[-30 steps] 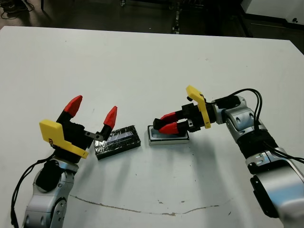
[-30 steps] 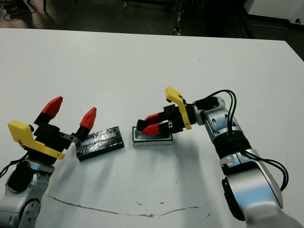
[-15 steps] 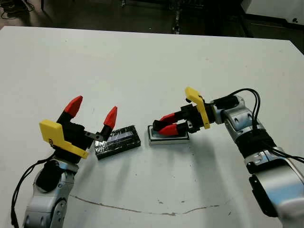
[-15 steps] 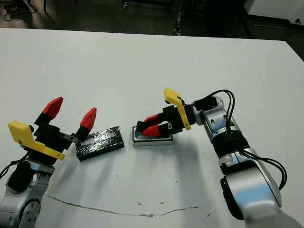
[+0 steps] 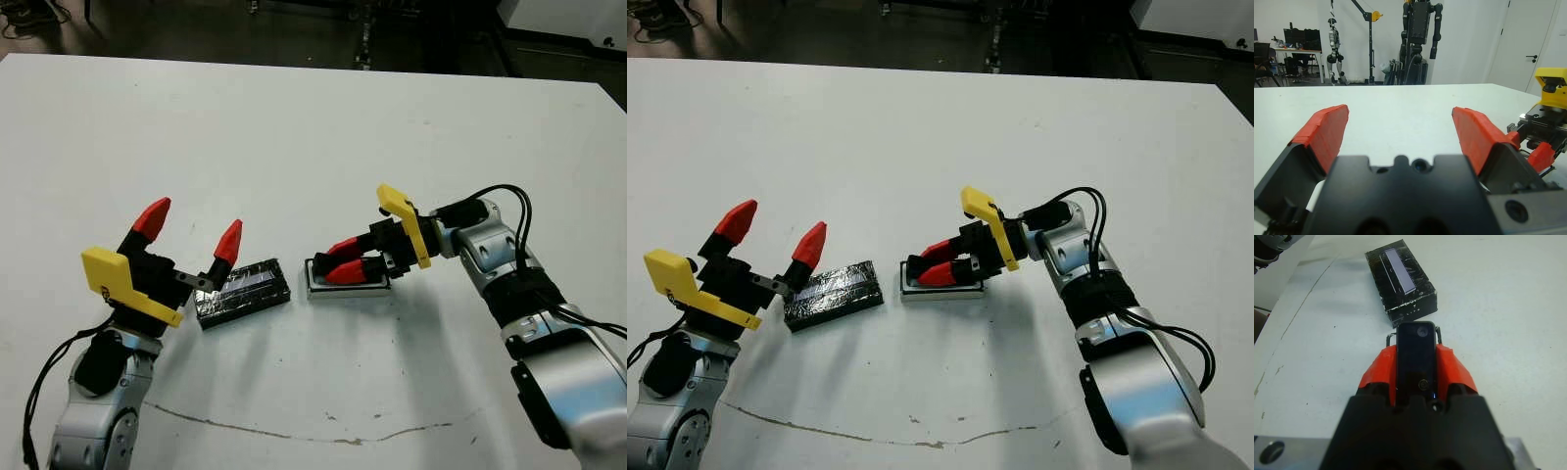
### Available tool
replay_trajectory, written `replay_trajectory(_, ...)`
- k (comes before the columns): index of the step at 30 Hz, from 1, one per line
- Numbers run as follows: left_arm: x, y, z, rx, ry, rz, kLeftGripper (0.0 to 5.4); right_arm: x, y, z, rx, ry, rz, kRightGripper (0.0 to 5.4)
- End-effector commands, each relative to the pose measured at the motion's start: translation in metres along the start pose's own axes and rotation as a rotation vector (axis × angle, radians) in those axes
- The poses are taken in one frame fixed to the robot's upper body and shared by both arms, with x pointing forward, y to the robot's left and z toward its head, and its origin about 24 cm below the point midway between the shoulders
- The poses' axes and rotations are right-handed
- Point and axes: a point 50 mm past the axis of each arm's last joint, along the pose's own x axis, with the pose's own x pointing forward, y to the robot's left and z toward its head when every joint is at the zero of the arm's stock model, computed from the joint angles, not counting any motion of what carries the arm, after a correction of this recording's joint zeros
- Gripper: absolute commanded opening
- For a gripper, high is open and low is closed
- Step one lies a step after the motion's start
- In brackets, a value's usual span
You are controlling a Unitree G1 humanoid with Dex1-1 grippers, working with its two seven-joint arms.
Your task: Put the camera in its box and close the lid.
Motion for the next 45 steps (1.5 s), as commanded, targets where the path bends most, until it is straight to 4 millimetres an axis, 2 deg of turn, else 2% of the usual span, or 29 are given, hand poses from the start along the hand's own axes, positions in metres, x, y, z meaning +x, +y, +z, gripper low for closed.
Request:
replay_trajectory(1,-0.002,0.000,-0.003,0.000,0.015,0.001,5.40,-0.006,0.003,-0.011,0.036,0.027,-0.005,1.66)
replay_trajectory(12,-0.001,-0.001,-0.001,0.011,0.012,-0.006,5.40,-0.016,0.003,-0.019,0.009,0.073,-0.046,1.66)
replay_trajectory(26,-0.001,-0.001,-0.001,0.012,0.011,-0.007,5.40,-0.026,0.003,-0.016,-0.060,0.218,-0.059,1.66)
replay_trajectory(31,-0.001,-0.002,-0.001,0.012,0.009,-0.006,5.40,-0.026,0.004,-0.012,-0.080,0.295,-0.002,2.42)
replay_trajectory(37,-0.001,-0.002,-0.001,0.005,0.010,-0.007,5.40,-0.027,0.007,-0.012,-0.151,0.276,0.021,3.33)
replay_trajectory(45,-0.002,-0.002,-0.002,0.003,0.011,-0.008,5.40,-0.027,0.007,-0.013,-0.157,0.260,0.033,4.57)
